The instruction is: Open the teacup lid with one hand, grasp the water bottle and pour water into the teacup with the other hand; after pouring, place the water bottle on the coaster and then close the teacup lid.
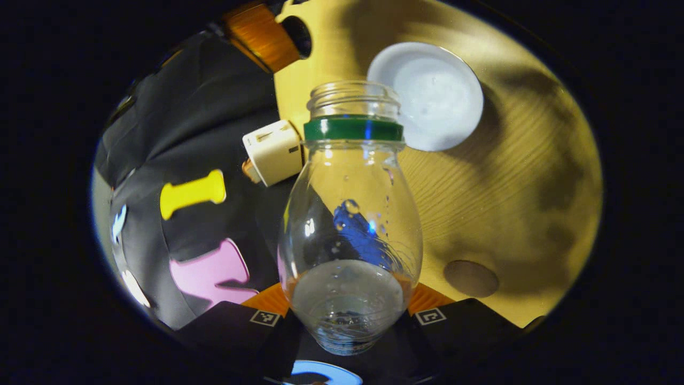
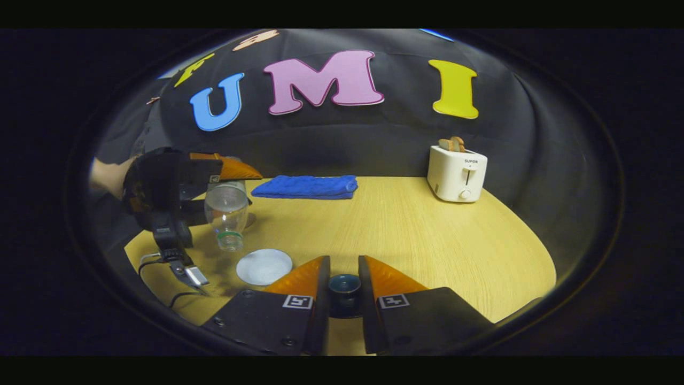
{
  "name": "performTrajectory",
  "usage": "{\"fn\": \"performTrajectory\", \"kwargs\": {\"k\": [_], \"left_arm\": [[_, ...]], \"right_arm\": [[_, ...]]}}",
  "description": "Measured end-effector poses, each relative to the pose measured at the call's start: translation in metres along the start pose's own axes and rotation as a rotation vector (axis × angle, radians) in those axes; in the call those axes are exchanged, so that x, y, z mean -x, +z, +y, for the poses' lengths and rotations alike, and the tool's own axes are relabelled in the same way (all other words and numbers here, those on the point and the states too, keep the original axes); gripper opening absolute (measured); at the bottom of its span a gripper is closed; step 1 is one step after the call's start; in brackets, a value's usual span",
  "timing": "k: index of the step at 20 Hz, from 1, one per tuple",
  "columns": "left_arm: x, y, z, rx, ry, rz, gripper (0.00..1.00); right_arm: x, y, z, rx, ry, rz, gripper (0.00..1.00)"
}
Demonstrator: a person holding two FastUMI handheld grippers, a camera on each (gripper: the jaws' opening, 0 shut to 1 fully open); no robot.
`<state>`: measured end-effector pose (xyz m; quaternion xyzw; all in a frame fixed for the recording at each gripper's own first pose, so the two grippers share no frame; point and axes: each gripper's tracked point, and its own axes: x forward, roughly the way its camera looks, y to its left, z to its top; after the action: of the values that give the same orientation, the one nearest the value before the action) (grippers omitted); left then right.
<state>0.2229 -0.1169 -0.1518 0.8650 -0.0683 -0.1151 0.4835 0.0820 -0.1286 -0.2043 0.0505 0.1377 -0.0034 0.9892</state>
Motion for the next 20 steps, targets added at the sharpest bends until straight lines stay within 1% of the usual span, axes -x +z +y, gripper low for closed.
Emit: {"fn": "performTrajectory", "kwargs": {"k": [2, 3, 4, 6, 9, 12, 14, 15, 17, 19, 20], "left_arm": [[0.008, -0.016, -0.007, 0.162, -0.005, 0.024, 0.76], [0.018, -0.028, -0.012, 0.254, -0.005, 0.047, 0.76], [0.019, -0.041, -0.013, 0.365, -0.011, 0.067, 0.76], [0.024, -0.064, -0.016, 0.620, -0.004, 0.111, 0.76], [0.020, -0.090, -0.019, 0.987, 0.042, 0.144, 0.76], [0.007, -0.097, -0.034, 1.338, 0.052, 0.151, 0.76], [-0.006, -0.097, -0.040, 1.514, 0.080, 0.123, 0.76], [-0.009, -0.095, -0.040, 1.590, 0.108, 0.101, 0.76], [-0.014, -0.091, -0.036, 1.738, 0.129, 0.041, 0.76], [-0.013, -0.091, -0.033, 1.850, 0.132, -0.010, 0.76], [-0.014, -0.091, -0.034, 1.877, 0.130, -0.023, 0.76]], "right_arm": [[0.001, 0.004, 0.005, 0.013, 0.005, -0.001, 0.30], [0.003, 0.007, 0.008, 0.018, 0.006, -0.004, 0.30], [0.002, 0.010, 0.012, 0.023, 0.008, -0.007, 0.30], [0.001, 0.014, 0.021, 0.032, 0.013, -0.008, 0.30], [-0.006, 0.019, 0.037, 0.049, 0.025, -0.005, 0.30], [-0.013, 0.020, 0.056, 0.056, 0.034, -0.004, 0.30], [-0.017, 0.022, 0.066, 0.061, 0.034, -0.014, 0.30], [-0.021, 0.022, 0.070, 0.063, 0.036, -0.015, 0.30], [-0.028, 0.020, 0.075, 0.063, 0.036, -0.014, 0.30], [-0.034, 0.020, 0.079, 0.043, 0.038, -0.015, 0.30], [-0.037, 0.022, 0.082, 0.035, 0.039, -0.019, 0.30]]}}
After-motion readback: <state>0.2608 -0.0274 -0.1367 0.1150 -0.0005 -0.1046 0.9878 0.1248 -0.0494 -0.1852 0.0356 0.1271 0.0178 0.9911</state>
